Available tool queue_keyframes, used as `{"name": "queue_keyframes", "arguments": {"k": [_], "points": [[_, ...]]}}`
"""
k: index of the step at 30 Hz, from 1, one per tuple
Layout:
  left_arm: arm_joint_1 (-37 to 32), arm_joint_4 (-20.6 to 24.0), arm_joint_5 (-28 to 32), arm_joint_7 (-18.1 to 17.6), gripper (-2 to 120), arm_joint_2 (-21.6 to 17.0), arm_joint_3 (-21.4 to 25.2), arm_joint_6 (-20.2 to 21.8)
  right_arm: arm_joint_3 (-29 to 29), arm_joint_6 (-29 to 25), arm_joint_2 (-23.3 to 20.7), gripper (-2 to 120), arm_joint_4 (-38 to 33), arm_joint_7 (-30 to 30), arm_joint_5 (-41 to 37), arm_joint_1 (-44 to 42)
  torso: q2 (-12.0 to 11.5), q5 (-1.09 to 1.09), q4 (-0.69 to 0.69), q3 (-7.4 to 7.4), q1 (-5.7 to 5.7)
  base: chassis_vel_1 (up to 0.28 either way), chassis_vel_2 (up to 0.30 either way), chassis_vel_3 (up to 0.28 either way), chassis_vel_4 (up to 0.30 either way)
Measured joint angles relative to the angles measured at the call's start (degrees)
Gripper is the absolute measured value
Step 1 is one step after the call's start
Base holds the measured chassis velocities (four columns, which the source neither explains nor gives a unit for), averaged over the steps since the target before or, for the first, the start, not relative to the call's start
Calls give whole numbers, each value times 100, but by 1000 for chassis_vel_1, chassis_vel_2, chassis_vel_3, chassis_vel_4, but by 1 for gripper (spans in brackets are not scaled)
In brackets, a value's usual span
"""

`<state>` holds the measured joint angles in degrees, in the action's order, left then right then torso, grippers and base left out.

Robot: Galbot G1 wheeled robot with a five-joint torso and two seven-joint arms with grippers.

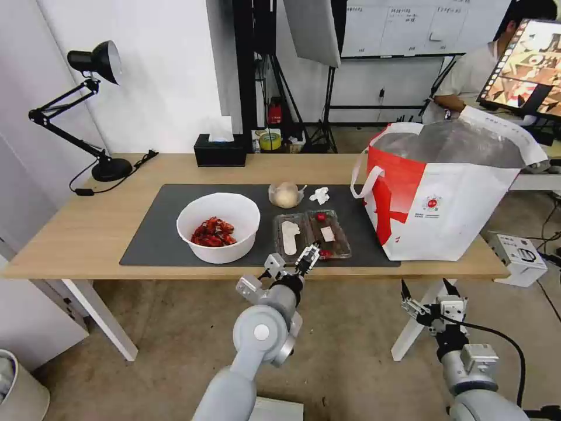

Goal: Pick up the trash from the table and place it into the takeout bag.

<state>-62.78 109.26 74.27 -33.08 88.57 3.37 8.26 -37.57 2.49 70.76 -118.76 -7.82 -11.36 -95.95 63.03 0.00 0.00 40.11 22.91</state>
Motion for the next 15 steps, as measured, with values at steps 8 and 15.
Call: {"name": "queue_keyframes", "arguments": {"k": [8,15], "points": [[63,30,-28,29,100,-45,68,-57,4,-23,28,92,41,1,3,5,-1,0,0,0,1,0,0,0,0],[10,248,-123,56,100,-100,66,-60,9,-58,78,91,70,10,41,-1,0,0,0,0,1,0,0,0,0]]}}
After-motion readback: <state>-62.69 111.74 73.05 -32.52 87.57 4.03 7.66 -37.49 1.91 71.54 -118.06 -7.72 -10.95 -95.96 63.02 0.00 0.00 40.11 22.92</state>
